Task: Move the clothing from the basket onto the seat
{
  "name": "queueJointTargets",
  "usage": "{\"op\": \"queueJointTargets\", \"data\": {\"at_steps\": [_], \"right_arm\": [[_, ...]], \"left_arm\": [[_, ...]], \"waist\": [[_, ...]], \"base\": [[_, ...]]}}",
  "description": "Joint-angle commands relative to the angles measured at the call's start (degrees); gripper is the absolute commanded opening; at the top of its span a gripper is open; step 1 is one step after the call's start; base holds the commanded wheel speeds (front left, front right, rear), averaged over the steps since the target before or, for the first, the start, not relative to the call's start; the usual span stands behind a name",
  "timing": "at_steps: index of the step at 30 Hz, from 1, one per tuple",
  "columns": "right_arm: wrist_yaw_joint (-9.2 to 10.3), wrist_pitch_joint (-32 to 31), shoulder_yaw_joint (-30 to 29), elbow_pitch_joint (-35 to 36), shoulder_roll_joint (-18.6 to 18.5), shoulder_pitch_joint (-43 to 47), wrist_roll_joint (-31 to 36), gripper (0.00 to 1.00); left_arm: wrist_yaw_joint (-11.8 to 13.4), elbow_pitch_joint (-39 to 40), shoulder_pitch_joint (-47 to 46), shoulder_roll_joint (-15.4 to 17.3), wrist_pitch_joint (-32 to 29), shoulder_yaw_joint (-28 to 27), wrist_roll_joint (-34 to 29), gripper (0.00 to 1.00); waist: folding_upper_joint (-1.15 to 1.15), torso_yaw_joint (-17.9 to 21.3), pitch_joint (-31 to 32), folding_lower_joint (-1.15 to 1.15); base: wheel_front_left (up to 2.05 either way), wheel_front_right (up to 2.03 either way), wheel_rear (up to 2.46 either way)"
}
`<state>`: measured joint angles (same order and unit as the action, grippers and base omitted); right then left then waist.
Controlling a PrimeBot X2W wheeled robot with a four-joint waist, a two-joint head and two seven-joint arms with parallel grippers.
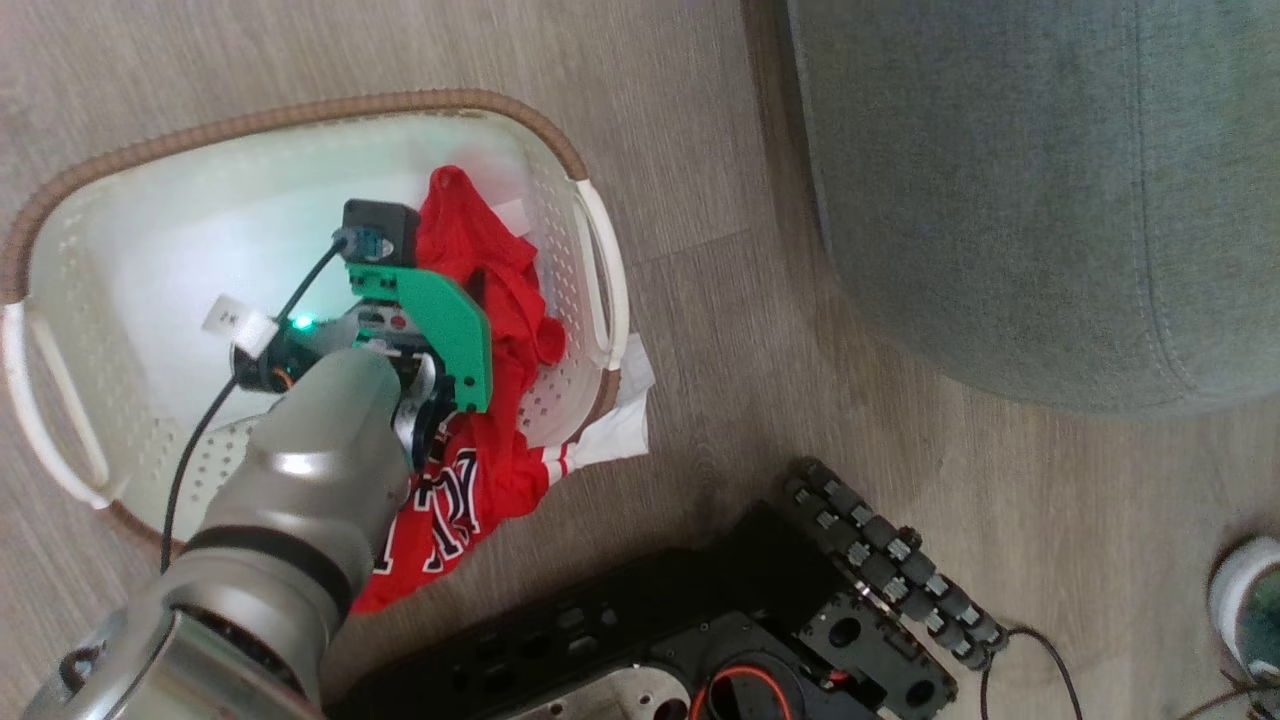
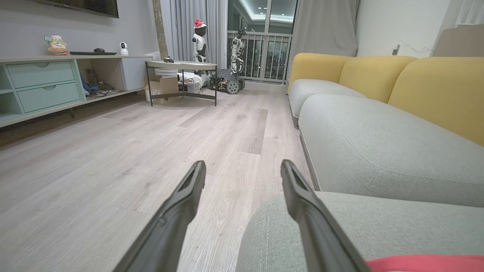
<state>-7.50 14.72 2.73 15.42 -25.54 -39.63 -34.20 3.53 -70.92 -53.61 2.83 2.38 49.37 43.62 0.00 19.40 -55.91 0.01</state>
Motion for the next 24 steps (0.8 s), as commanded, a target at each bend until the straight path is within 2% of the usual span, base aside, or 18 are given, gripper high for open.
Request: {"op": "queueJointTargets", "data": {"at_steps": [1,9,14,15,16,17,18,24], "right_arm": [[0.01,0.28,-0.19,1.72,-0.59,0.6,-0.31,1.0],[0.01,0.28,0.86,1.85,0.22,-0.18,-0.22,1.0],[0.01,0.28,1.1,1.85,0.19,-0.12,-0.02,1.0],[0.01,0.28,1.16,1.82,0.19,-0.12,0.0,1.0],[0.01,0.28,1.22,1.8,0.23,-0.15,0.01,1.0],[0.01,0.28,1.22,1.8,0.23,-0.15,0.01,1.0],[0.01,0.28,1.32,1.73,0.34,-0.28,0.01,1.0],[0.01,0.28,1.74,1.44,0.79,-0.67,0.06,1.0]], "left_arm": [[0.03,0.13,0.52,0.05,-0.6,0.01,0.4,1.0],[1.58,-1.78,-1.44,0.05,-5.32,1.98,1.08,1.0],[1.71,-2.27,-1.72,0.05,-9.12,2.61,2.14,1.0],[1.65,-2.31,-1.78,0.05,-9.46,2.69,2.34,0.88],[1.61,-2.35,-1.83,0.05,-9.64,2.78,2.52,0.56],[1.61,-2.35,-1.83,0.05,-9.64,2.78,2.52,0.56],[1.35,-2.39,-1.96,0.05,-9.58,2.96,2.84,0.0],[0.96,-2.52,-1.63,0.05,-7.04,3.21,3.62,0.0]], "waist": [[0.0,0.51,-0.83,-0.01],[0.0,1.64,-2.59,-0.01],[0.0,1.66,-2.74,-0.01],[0.0,1.66,-2.74,-0.01],[0.0,1.66,-2.7,-0.01],[0.0,1.66,-2.7,-0.01],[0.0,1.69,-2.62,-0.01],[0.0,1.46,-1.36,-0.01]], "base": [[0.0,0.0,0.0],[0.0,0.0,0.0],[0.0,0.0,0.0],[0.0,0.0,0.0],[0.0,0.0,0.0],[0.0,0.0,0.0],[0.0,0.0,0.0],[0.0,0.0,0.0]]}}
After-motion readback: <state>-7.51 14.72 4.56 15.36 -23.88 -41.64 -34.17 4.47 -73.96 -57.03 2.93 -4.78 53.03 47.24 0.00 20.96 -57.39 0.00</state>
